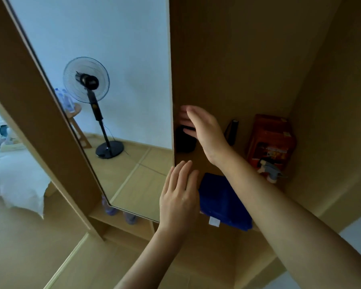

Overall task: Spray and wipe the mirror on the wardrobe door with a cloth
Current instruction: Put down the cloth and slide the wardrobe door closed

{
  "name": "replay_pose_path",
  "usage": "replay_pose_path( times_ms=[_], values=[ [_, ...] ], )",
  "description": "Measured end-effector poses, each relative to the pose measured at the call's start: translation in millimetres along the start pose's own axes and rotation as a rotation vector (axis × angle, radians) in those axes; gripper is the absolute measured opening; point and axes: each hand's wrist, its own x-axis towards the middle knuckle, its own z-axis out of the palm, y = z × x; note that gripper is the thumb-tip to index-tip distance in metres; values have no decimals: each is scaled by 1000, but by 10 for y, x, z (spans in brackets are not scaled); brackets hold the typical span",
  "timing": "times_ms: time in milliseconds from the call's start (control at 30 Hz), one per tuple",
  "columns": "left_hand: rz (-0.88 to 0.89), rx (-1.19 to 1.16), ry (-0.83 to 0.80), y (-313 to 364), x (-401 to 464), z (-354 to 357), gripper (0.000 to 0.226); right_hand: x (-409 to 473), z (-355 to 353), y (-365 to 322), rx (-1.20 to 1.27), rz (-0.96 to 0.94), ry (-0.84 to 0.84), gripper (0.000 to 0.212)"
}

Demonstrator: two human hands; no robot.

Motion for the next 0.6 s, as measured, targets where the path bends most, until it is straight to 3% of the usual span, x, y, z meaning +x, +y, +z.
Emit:
replay_pose_path(
  times_ms=[100, 267, 400, 533, 600],
  values=[
    [-124, 87, 53, 35, 142, 36, 42, 88, 87, -161, 33, -46, -92, 55],
    [-337, 22, 133, 173, 399, 108, 77, 108, 92, -249, 43, -120, -158, 32],
    [-378, 8, 149, 191, 462, 215, 80, 56, 127, -254, 143, -121, -204, 14],
    [-397, 91, -3, 79, 351, 337, 65, -46, 257, -252, 166, -165, -239, 16],
    [-421, 103, 0, 27, 289, 328, 68, -116, 314, -275, 175, -203, -248, 15]
  ],
)
